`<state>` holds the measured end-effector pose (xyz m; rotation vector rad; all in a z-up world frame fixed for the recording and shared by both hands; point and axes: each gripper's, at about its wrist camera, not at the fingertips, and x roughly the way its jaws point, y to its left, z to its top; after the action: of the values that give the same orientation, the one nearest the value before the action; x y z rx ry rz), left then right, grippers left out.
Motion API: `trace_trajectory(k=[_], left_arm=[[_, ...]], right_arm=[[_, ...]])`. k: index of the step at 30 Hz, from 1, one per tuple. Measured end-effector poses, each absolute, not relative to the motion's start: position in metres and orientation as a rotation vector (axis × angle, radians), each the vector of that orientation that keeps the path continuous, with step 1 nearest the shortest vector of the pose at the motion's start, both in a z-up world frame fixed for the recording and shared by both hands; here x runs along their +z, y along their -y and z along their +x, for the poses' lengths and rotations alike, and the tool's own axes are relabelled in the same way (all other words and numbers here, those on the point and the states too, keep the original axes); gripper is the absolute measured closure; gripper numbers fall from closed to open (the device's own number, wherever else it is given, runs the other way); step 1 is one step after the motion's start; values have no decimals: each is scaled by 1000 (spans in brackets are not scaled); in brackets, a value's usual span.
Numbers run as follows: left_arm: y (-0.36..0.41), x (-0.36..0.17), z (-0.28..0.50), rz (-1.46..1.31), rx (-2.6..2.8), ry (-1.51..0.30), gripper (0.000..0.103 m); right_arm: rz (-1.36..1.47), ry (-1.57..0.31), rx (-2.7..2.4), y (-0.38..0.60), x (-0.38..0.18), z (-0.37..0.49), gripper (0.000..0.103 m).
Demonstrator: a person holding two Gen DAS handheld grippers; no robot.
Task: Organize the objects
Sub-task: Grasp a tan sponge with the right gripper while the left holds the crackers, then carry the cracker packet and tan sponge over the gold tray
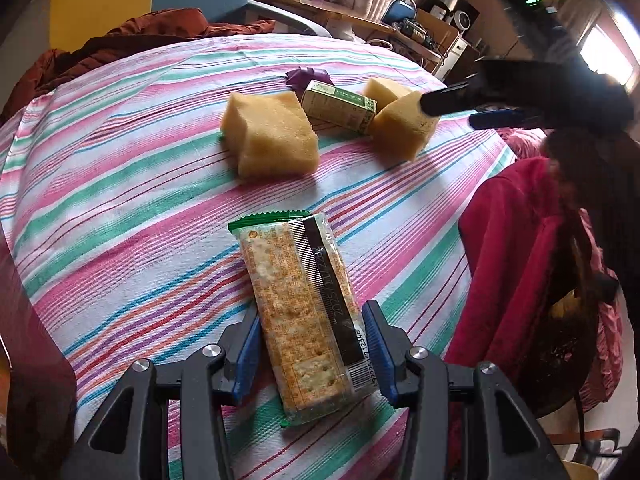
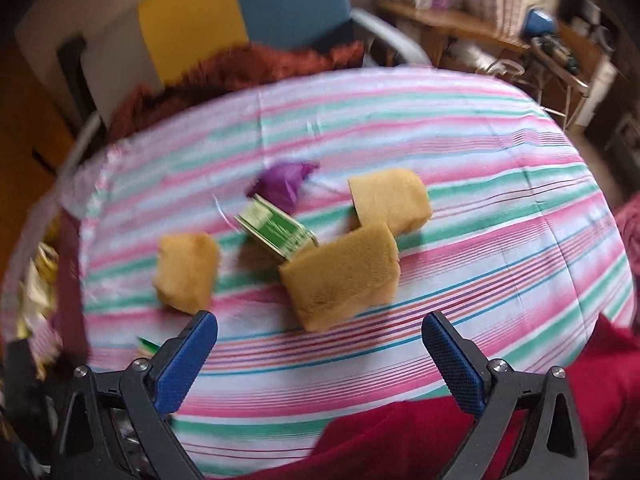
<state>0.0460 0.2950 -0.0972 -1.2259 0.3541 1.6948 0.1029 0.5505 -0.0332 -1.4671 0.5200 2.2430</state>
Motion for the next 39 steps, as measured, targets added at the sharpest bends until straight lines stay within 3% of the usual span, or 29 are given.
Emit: trace_trajectory(k=[7, 8, 9, 12, 26, 39], left_arm=[[-296, -99, 44, -1225, 1691, -336, 54], [-296, -99, 44, -1224, 1691, -336, 54], [-296, -99, 45, -1222, 1692, -337, 54], [-297, -99, 47, -1208, 1696, -350, 55], [-281, -79, 51, -1152, 1741, -323, 55], [-202, -19, 26, -1073, 1942, -129, 55]], right_arm=[[-1604, -489, 2161, -567, -57, 74, 1], [-1635, -490, 2147, -567, -61, 71, 10], [-1648, -478, 2133, -567, -62, 69, 29], [-1622, -434, 2140, -565, -55, 74, 35], [-1372, -525, 2337, -508, 4, 129, 36], [-1315, -581, 2560, -431, 17, 91, 36]])
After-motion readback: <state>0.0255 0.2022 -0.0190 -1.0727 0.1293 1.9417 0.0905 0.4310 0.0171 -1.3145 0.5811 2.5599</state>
